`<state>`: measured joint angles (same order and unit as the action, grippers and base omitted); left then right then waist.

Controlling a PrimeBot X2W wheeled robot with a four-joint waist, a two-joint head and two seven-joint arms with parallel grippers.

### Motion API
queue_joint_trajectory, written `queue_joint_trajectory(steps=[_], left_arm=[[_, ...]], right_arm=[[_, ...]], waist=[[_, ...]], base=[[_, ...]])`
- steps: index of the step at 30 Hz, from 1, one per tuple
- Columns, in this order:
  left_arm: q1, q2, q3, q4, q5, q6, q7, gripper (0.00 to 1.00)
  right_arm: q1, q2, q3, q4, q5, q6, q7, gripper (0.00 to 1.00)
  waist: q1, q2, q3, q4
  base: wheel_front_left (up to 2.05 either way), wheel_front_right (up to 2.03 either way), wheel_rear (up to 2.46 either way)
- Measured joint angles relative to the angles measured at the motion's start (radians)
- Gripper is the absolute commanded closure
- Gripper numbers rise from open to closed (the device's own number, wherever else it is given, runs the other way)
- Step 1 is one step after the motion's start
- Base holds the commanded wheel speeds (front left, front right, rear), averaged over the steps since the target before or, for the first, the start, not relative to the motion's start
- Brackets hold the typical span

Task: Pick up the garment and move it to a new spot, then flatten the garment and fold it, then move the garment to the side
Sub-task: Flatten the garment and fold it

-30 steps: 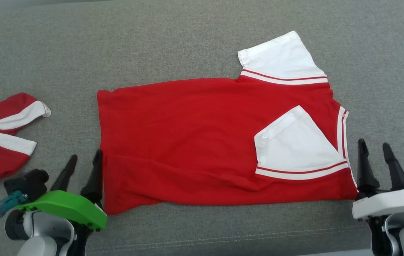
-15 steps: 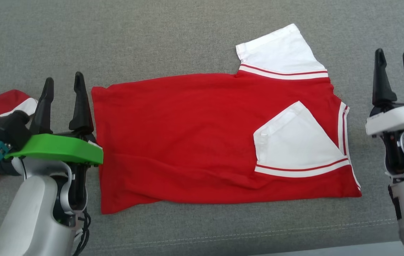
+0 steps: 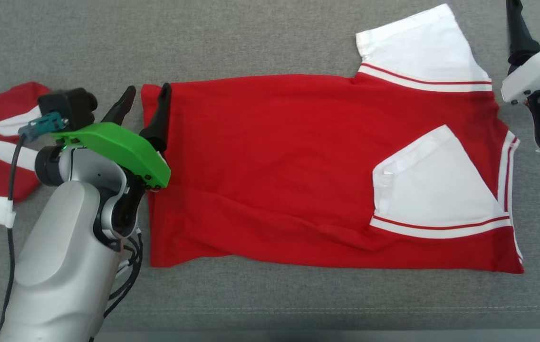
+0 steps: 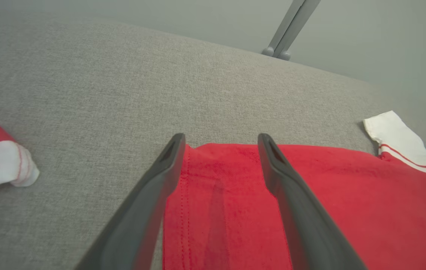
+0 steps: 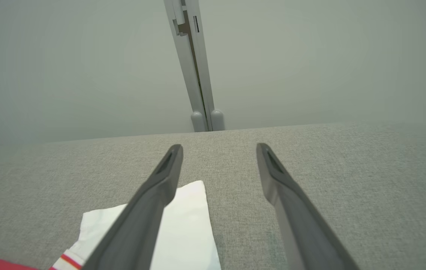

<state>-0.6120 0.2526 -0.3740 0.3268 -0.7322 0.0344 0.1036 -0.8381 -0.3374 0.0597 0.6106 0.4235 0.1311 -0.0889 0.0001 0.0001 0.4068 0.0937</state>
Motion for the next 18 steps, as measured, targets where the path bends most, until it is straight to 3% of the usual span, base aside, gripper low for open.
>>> queue_joint_trajectory(steps=[18], left_arm=[[-0.262, -0.094, -0.054, 0.347, -0.085, -0.132, 0.125, 0.0]], right_arm=[[-0.282, -0.046, 0.209, 0.346, 0.012, 0.0, 0.096, 0.0]], waist=[[0.0, 0.0, 0.138, 0.108]], base=[[0.0, 0.0, 0.0]])
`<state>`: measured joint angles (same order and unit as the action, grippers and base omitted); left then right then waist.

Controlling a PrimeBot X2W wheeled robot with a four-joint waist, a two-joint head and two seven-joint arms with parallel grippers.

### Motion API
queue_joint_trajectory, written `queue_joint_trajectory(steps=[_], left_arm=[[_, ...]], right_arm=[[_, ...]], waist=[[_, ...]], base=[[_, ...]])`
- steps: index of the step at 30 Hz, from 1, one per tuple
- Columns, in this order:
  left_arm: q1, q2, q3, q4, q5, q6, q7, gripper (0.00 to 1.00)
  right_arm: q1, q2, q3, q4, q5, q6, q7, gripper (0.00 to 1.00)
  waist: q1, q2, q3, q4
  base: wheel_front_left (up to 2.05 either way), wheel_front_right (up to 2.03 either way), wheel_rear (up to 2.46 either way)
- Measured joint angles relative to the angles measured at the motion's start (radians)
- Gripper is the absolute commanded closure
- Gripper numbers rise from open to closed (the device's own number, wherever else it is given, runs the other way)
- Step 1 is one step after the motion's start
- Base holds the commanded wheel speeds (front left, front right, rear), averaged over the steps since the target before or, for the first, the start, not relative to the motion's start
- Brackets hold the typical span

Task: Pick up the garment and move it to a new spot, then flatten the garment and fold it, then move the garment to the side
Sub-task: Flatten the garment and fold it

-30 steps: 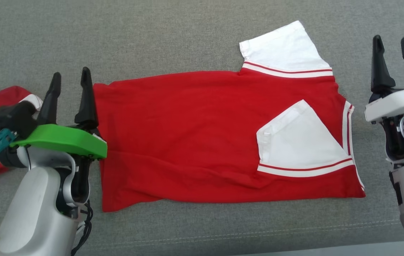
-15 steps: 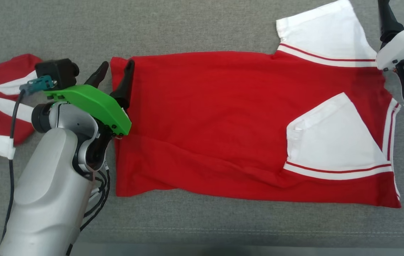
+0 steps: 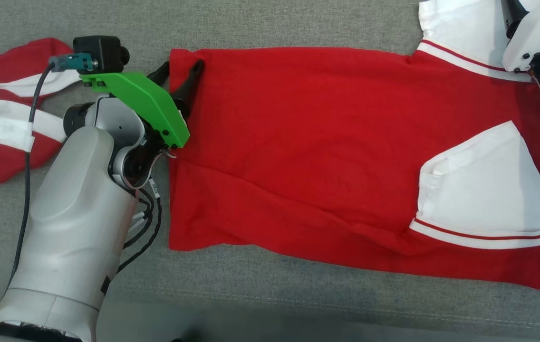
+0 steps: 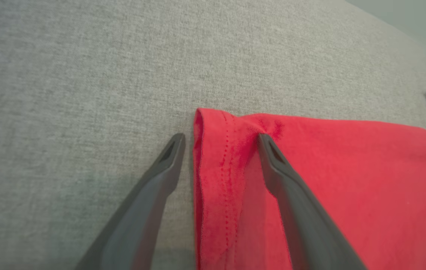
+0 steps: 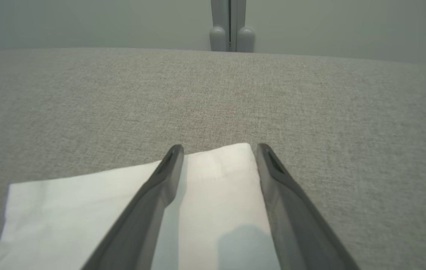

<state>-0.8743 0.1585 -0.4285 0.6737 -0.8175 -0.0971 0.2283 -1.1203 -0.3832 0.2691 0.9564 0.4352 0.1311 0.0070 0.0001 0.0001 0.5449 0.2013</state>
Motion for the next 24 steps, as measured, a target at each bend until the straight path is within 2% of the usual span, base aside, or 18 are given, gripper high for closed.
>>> queue_joint_trajectory(steps=[8, 9, 10, 11, 16, 20, 24], left_arm=[[-0.078, -0.012, -0.028, 0.094, -0.027, -0.026, 0.029, 0.0], [-0.083, -0.012, -0.031, 0.1, -0.028, -0.027, 0.031, 0.4], [-0.085, -0.012, -0.034, 0.105, -0.028, -0.027, 0.027, 0.64], [-0.087, -0.012, -0.038, 0.109, -0.029, -0.027, 0.021, 1.0], [-0.091, -0.006, -0.049, 0.115, -0.052, -0.03, -0.01, 1.0], [-0.081, -0.001, -0.062, 0.068, -0.101, -0.031, -0.02, 1.0], [-0.055, 0.047, -0.071, 0.018, -0.13, -0.031, -0.036, 1.0]], right_arm=[[-0.076, 0.008, 0.051, 0.086, 0.022, 0.0, 0.051, 0.0], [-0.08, 0.009, 0.06, 0.089, 0.027, 0.0, 0.055, 0.45], [-0.082, 0.009, 0.065, 0.09, 0.038, 0.0, 0.057, 0.95], [-0.085, 0.008, 0.072, 0.091, 0.042, 0.0, 0.055, 1.0], [-0.092, 0.005, 0.09, 0.093, 0.084, 0.0, 0.035, 1.0], [-0.09, 0.003, 0.108, 0.056, 0.142, 0.0, 0.017, 1.0], [-0.053, -0.009, 0.137, -0.04, 0.227, 0.0, -0.001, 1.0]], waist=[[-0.0001, 0.0, 0.019, -0.002], [-0.0001, 0.0, 0.018, -0.002], [-0.0001, 0.0, 0.017, -0.003], [-0.0001, 0.0, 0.016, -0.003], [-0.0001, 0.0, 0.007, -0.006], [-0.0001, 0.0, -0.004, -0.011], [-0.0001, 0.0, -0.022, -0.02]], base=[[0.0, 0.0, 0.0], [0.0, 0.0, 0.0], [0.0, 0.0, 0.0], [0.0, 0.0, 0.0], [0.0, 0.0, 0.0], [0.0, 0.0, 0.0], [0.0, 0.0, 0.0]])
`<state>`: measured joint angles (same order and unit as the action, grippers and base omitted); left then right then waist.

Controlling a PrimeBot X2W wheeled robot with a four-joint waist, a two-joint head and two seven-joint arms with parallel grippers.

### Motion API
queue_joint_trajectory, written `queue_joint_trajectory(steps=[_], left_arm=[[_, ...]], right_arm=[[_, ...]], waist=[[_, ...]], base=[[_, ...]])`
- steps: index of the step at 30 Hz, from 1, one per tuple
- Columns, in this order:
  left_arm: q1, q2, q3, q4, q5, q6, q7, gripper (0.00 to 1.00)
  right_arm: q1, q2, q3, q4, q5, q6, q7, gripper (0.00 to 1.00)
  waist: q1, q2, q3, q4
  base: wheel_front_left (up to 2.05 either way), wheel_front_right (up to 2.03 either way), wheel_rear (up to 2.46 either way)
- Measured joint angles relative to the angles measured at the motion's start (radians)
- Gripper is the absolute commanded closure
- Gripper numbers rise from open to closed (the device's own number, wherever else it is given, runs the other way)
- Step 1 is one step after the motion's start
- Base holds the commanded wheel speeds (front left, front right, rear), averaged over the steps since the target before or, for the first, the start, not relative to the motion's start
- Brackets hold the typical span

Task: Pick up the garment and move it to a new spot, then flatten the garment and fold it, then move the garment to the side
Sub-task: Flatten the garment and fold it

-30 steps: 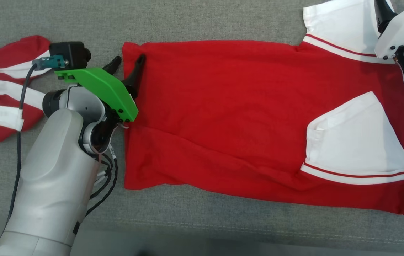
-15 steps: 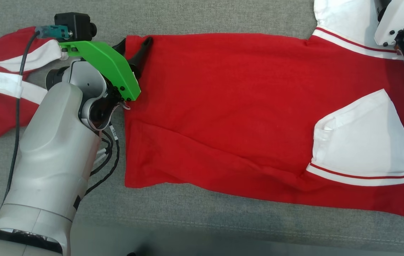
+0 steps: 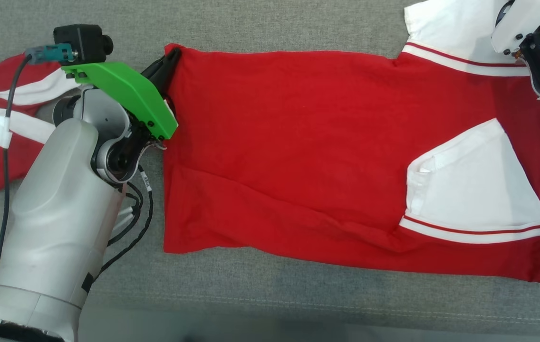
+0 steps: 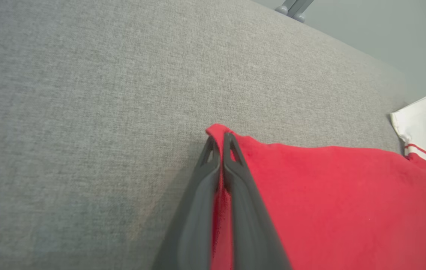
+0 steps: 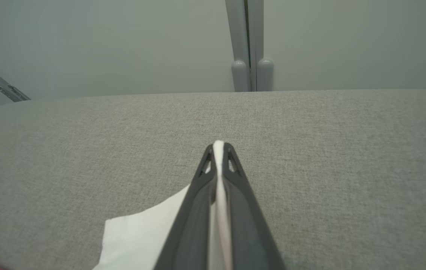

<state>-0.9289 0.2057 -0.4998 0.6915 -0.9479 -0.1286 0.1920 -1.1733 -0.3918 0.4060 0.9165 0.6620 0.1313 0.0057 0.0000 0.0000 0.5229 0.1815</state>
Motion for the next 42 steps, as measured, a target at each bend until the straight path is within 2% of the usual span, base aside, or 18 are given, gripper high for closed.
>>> queue_joint_trajectory(steps=[5, 6, 8, 10, 17, 22, 28, 36, 37, 38, 39, 40, 42], left_arm=[[0.061, 0.053, -0.016, -0.079, -0.023, 0.0, -0.019, 1.0], [0.095, 0.084, -0.018, -0.113, -0.026, 0.0, -0.028, 1.0], [0.134, 0.105, -0.016, -0.155, -0.031, 0.0, -0.036, 1.0], [0.153, 0.116, -0.018, -0.179, -0.032, 0.0, -0.039, 1.0], [0.312, 0.201, 0.01, -0.356, -0.037, 0.051, -0.058, 1.0], [0.443, 0.256, 0.034, -0.489, -0.053, 0.106, -0.066, 1.0], [0.567, 0.288, 0.067, -0.604, -0.082, 0.17, -0.073, 1.0], [0.65, 0.294, 0.087, -0.649, -0.124, 0.208, -0.074, 1.0], [0.655, 0.294, 0.084, -0.642, -0.125, 0.21, -0.07, 1.0], [0.659, 0.292, 0.084, -0.635, -0.126, 0.212, -0.07, 0.99], [0.66, 0.288, 0.086, -0.627, -0.132, 0.213, -0.07, 0.52], [0.662, 0.285, 0.087, -0.619, -0.139, 0.213, -0.07, 0.0], [0.67, 0.281, 0.088, -0.603, -0.141, 0.221, -0.078, 0.0]], right_arm=[[0.122, -0.051, 0.041, -0.172, 0.115, 0.0, -0.012, 1.0], [0.185, -0.076, 0.044, -0.248, 0.163, 0.0, -0.02, 1.0], [0.258, -0.102, 0.039, -0.329, 0.21, 0.0, -0.031, 1.0], [0.295, -0.113, 0.031, -0.365, 0.23, 0.0, -0.036, 1.0], [0.575, -0.154, -0.026, -0.607, 0.328, -0.001, -0.051, 1.0], [0.761, -0.146, -0.077, -0.746, 0.359, -0.001, -0.043, 1.0], [0.939, -0.105, -0.159, -0.855, 0.365, -0.001, -0.022, 1.0], [1.079, -0.027, -0.229, -0.92, 0.324, -0.001, 0.037, 1.0], [1.088, -0.017, -0.225, -0.92, 0.315, -0.001, 0.051, 0.97], [1.096, -0.004, -0.223, -0.92, 0.307, -0.001, 0.061, 0.48], [1.103, 0.008, -0.222, -0.919, 0.3, -0.001, 0.068, 0.0], [1.11, 0.015, -0.221, -0.915, 0.289, -0.001, 0.079, 0.0], [1.123, 0.022, -0.225, -0.905, 0.253, -0.001, 0.083, 0.0]], waist=[[0.0, 0.0, -0.03, -0.019], [0.0, 0.0, -0.044, -0.029], [0.0, 0.0, -0.057, -0.041], [0.0, 0.0, -0.063, -0.047], [-0.0001, 0.0, -0.106, -0.094], [-0.0001, 0.0, -0.134, -0.126], [-0.0001, 0.0, -0.156, -0.153], [-0.0001, 0.0, -0.166, -0.163], [-0.0001, 0.0, -0.168, -0.165], [-0.0001, 0.0, -0.169, -0.166], [-0.0001, 0.0, -0.171, -0.168], [-0.0001, 0.0, -0.172, -0.169], [-0.0001, 0.0, -0.175, -0.173]], base=[[0.0, 0.0, 0.0], [0.0, 0.0, 0.0], [0.0, 0.0, 0.0], [0.0, 0.0, 0.0], [0.0, 0.0, 0.0], [0.0, 0.0, 0.0], [0.0, 0.0, 0.0], [0.0, 0.0, 0.0], [0.0, 0.0, 0.0], [0.0, 0.0, 0.0], [0.0, 0.0, 0.0], [0.0, 0.0, 0.0], [0.0, 0.0, 0.0]])
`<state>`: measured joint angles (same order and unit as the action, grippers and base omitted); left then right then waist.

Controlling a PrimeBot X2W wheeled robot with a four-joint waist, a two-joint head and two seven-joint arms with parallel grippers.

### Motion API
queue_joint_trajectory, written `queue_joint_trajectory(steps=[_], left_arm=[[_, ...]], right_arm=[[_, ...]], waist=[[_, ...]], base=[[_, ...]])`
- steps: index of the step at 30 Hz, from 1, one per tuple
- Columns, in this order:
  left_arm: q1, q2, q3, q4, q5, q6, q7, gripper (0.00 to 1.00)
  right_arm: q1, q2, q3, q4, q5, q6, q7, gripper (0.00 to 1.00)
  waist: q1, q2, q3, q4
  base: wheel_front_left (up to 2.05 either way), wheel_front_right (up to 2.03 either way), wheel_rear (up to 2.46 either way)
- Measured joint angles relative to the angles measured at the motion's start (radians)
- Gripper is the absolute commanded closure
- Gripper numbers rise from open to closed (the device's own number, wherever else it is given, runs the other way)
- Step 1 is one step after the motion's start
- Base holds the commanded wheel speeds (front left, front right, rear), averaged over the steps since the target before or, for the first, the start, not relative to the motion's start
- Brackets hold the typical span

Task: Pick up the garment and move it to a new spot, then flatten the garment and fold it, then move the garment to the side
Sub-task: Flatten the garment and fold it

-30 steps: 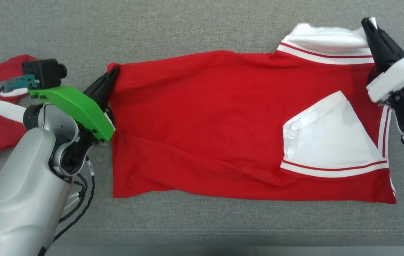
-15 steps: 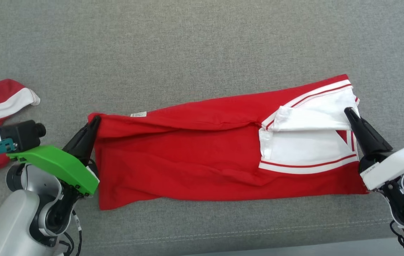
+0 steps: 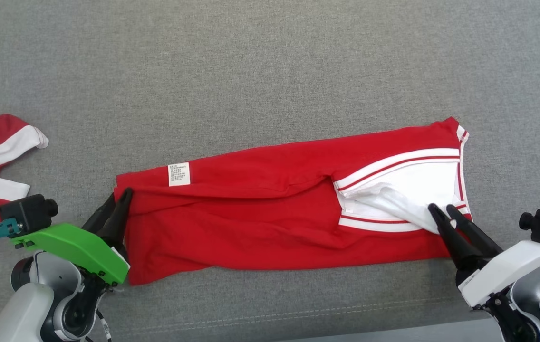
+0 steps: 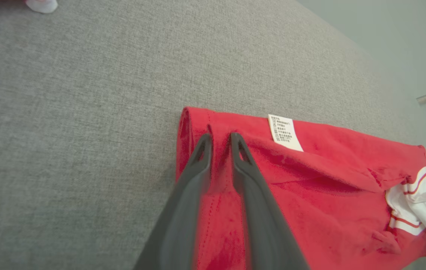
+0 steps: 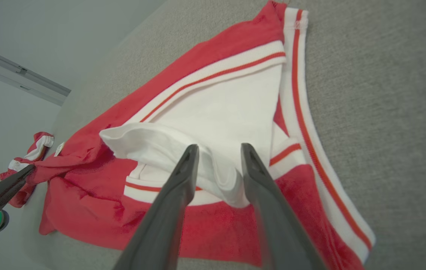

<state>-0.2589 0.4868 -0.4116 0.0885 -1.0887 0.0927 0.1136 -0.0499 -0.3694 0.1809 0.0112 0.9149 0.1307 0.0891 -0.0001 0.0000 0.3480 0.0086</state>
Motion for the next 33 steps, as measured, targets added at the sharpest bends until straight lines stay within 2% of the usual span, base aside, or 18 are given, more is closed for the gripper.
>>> queue_joint_trajectory(steps=[3, 9, 15, 20, 23, 27, 30, 33], left_arm=[[0.012, -0.01, 0.017, 0.014, 0.001, 0.009, -0.035, 0.0], [0.045, -0.029, 0.054, 0.002, 0.062, 0.063, -0.179, 0.0], [0.04, -0.057, 0.04, -0.045, 0.159, 0.115, -0.277, 0.0], [0.0, -0.096, 0.027, -0.058, 0.227, 0.136, -0.338, 0.0], [-0.002, -0.137, 0.048, -0.055, 0.255, 0.131, -0.363, 0.0], [0.009, -0.207, 0.131, -0.049, 0.292, 0.09, -0.371, 0.0], [0.04, -0.257, 0.197, -0.041, 0.366, 0.048, -0.372, 0.0], [0.09, -0.275, 0.204, -0.001, 0.462, 0.029, -0.372, 0.0]], right_arm=[[0.022, 0.023, -0.008, -0.002, -0.032, 0.0, 0.0, 0.0], [0.028, 0.099, -0.129, -0.03, -0.134, 0.0, -0.157, 0.0], [-0.031, 0.173, -0.225, -0.007, -0.305, 0.0, -0.251, 0.0], [-0.068, 0.202, -0.23, 0.016, -0.453, 0.0, -0.273, 0.0], [-0.074, 0.216, -0.22, 0.029, -0.508, 0.0, -0.284, 0.0], [-0.073, 0.23, -0.202, 0.043, -0.555, 0.0, -0.302, 0.0], [-0.065, 0.233, -0.186, 0.051, -0.583, 0.0, -0.31, 0.0], [-0.052, 0.233, -0.17, 0.068, -0.609, 0.0, -0.312, 0.0]], waist=[[0.0, 0.0, -0.006, -0.003], [0.0, 0.0, -0.024, -0.012], [0.0, 0.0, -0.055, -0.015], [0.0, 0.0, -0.083, -0.007], [0.0, 0.0, -0.101, 0.0], [0.0, 0.0, -0.124, 0.008], [0.0, 0.0, -0.14, 0.012], [0.0, 0.0, -0.156, 0.012]], base=[[0.0, 0.0, 0.0], [0.0, 0.0, 0.0], [0.0, 0.0, 0.0], [0.0, 0.0, 0.0], [0.0, 0.0, 0.0], [0.0, 0.0, 0.0], [0.0, 0.0, 0.0], [0.0, 0.0, 0.0]])
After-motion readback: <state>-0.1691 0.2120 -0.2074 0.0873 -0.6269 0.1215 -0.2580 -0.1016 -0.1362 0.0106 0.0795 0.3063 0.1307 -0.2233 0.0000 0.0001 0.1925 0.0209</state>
